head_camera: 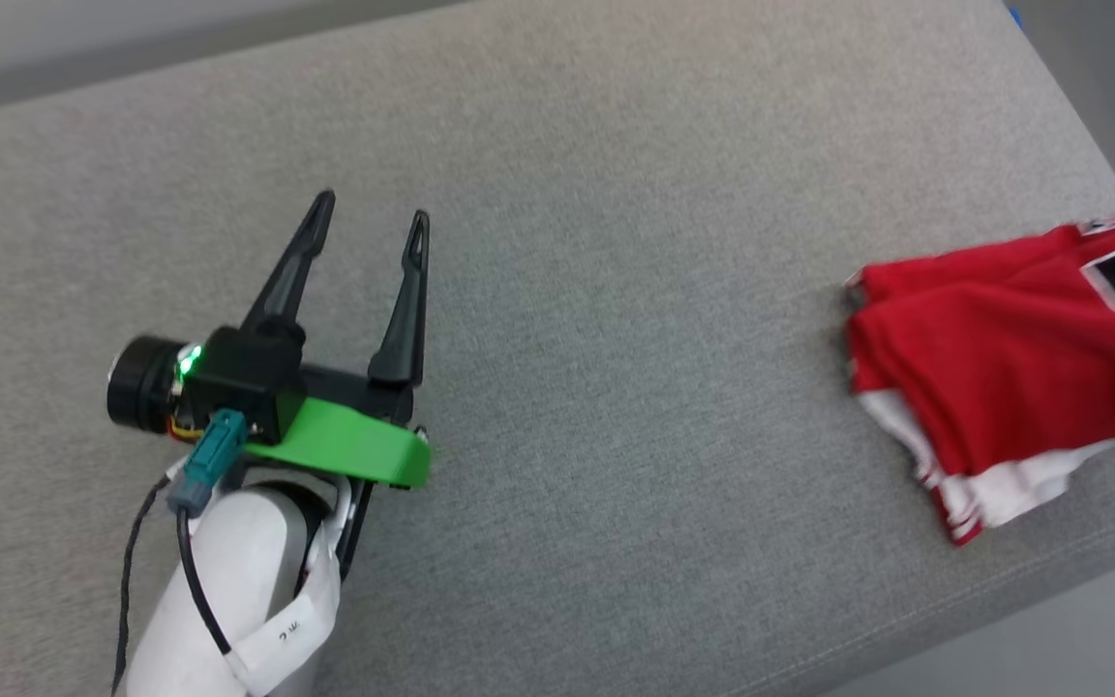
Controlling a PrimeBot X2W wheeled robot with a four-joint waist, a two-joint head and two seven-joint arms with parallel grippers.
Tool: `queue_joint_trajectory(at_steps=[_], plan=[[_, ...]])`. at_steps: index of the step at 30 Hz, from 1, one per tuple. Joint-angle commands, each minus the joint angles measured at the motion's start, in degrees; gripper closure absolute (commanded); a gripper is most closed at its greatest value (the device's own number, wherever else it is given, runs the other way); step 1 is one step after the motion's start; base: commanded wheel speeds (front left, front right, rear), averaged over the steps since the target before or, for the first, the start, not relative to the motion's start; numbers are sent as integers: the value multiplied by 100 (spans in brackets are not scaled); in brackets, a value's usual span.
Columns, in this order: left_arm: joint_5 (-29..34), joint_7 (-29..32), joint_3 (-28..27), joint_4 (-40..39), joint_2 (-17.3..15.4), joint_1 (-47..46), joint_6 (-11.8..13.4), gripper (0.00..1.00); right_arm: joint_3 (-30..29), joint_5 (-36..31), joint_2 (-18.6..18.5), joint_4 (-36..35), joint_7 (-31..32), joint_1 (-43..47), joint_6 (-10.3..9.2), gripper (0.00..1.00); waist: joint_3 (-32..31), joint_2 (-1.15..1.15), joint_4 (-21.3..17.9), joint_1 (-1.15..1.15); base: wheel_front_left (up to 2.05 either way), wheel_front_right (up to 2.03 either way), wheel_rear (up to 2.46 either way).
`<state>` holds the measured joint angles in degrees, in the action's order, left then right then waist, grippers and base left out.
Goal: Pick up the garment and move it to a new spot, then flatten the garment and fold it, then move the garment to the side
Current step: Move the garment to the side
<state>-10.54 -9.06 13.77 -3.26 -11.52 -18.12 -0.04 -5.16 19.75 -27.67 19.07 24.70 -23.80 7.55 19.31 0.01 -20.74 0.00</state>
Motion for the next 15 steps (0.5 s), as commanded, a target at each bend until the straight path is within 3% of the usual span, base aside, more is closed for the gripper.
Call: queue_joint_trajectory(at_steps=[1, 14, 15], plan=[[69, 45, 13, -72, -89, -172, -42, 0, -151, -99, -70, 245, -191, -279, -6, 100, 968, -1, -129, 0, 0, 0, 0], [288, 367, 226, -551, -230, -875, -154, 0, -1218, -946, -409, 2920, -1435, -2067, -6, 100, 2009, -1, 301, 0, 0, 0, 0], [308, 380, 259, -574, -238, -963, -163, 0, -1361, -1123, -398, 3357, -1649, -2260, -6, 100, 2117, -1, 367, 0, 0, 0, 0]])
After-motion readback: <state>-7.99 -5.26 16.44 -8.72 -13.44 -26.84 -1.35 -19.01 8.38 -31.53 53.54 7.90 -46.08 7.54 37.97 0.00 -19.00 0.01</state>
